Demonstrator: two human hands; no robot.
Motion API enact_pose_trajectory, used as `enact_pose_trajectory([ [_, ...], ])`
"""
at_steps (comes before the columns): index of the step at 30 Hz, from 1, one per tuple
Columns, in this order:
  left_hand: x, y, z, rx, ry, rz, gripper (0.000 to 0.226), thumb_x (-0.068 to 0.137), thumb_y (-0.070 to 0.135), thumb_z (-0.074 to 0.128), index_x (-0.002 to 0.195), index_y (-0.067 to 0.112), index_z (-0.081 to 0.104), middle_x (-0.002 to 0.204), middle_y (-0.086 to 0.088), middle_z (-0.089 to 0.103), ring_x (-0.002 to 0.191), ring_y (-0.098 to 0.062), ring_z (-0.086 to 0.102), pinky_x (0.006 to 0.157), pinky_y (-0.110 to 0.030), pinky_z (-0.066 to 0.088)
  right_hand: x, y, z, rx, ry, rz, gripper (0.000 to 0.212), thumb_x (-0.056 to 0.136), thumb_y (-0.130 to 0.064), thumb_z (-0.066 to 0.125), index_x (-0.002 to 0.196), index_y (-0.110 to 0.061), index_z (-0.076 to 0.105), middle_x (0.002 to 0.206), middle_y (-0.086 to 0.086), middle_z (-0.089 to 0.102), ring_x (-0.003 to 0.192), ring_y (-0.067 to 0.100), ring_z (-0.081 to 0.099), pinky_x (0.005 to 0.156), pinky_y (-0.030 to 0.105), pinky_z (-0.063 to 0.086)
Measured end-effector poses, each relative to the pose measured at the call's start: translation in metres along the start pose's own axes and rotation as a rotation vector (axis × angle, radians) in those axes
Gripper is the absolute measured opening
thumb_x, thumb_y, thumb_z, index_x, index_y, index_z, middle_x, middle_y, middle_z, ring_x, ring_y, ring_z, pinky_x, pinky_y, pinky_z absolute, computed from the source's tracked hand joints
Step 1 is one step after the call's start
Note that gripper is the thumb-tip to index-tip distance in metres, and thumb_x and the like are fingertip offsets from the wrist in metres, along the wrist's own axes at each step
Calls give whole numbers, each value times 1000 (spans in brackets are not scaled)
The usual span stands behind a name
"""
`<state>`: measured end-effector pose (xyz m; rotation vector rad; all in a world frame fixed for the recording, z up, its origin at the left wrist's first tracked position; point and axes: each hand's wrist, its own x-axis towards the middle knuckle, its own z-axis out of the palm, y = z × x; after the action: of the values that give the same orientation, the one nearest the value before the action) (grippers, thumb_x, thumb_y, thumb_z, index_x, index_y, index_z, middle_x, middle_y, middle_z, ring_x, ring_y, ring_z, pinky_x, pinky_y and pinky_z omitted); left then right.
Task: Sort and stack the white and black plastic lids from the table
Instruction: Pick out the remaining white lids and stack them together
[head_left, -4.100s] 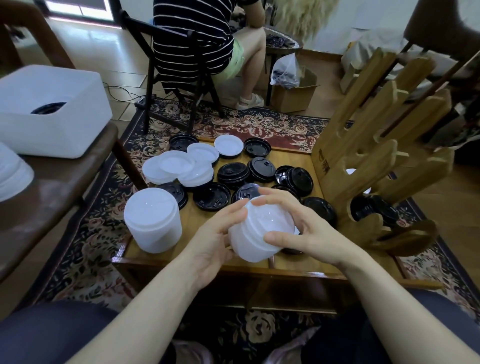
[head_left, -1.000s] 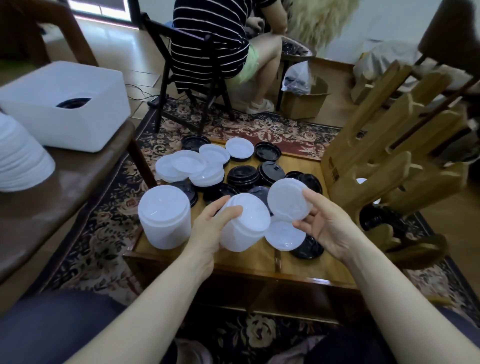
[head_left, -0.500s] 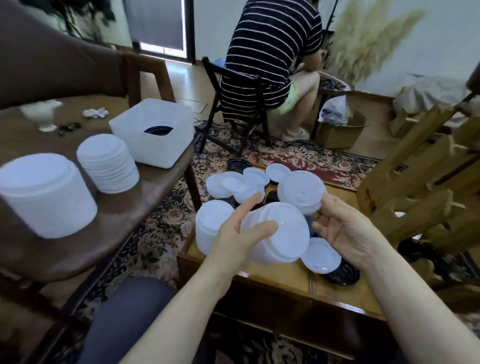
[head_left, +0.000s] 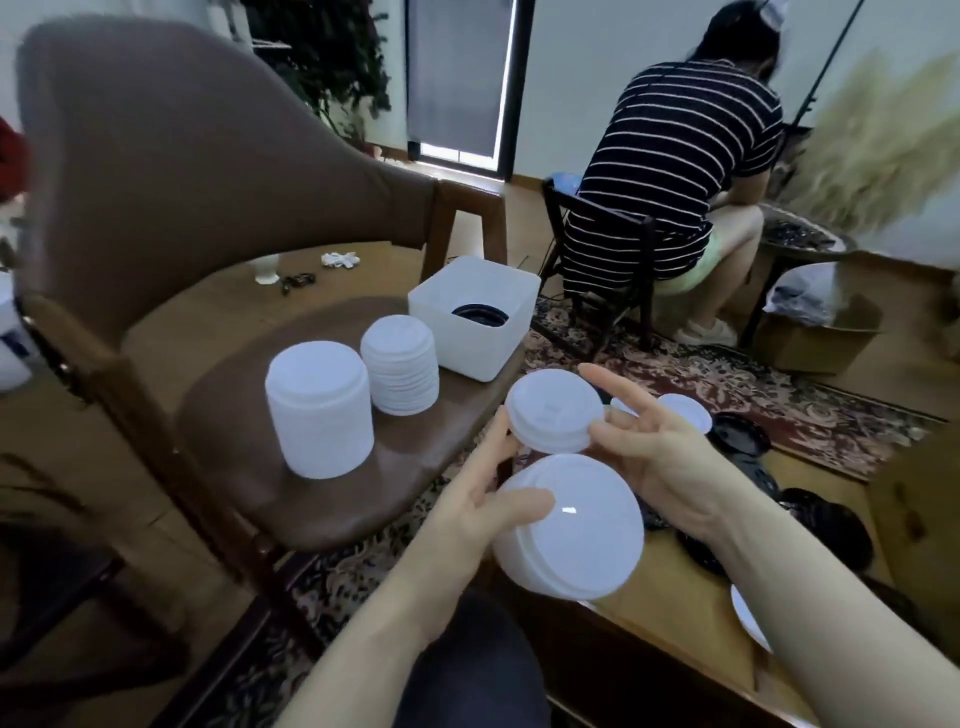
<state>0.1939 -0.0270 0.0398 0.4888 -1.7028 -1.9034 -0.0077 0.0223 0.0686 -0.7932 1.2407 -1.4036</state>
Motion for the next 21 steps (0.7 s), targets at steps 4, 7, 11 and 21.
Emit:
enact_pose_trajectory([
  [4, -7, 7, -29, 36, 58, 24, 75, 85, 20, 60, 154, 30, 34, 147, 4, 55, 134, -18, 52, 116, -51, 36, 21, -6, 30, -135, -99, 23, 62, 74, -6, 79, 130, -18, 57, 123, 14, 67, 99, 32, 68, 80, 41, 58],
  [7, -5, 9, -45, 62, 89, 48, 77, 84, 20, 62, 154, 33, 34, 148, 4, 54, 133, -18, 54, 112, -41, 43, 37, -12, 48, -441, -45, -34, 66, 67, -19, 85, 126, -20, 56, 122, 11, 67, 100, 36, 68, 86, 52, 54],
  [11, 2, 6, -64, 74, 137, 40, 89, 77, 28, 71, 155, 40, 29, 146, 3, 55, 131, -18, 56, 105, -23, 46, 60, -21, 61, -693, -52, -93, 68, 70, -26, 86, 129, -27, 54, 118, 9, 65, 104, 29, 65, 95, 47, 53],
  [21, 21, 13, -94, -8, 283, 5, 91, 66, 41, 73, 146, 52, 32, 119, 45, 56, 104, 21, 57, 80, -10, 51, 117, -31, 86, -951, -122, -211, 68, 80, -27, 79, 141, -32, 48, 128, -15, 50, 105, -4, 50, 81, 15, 44],
])
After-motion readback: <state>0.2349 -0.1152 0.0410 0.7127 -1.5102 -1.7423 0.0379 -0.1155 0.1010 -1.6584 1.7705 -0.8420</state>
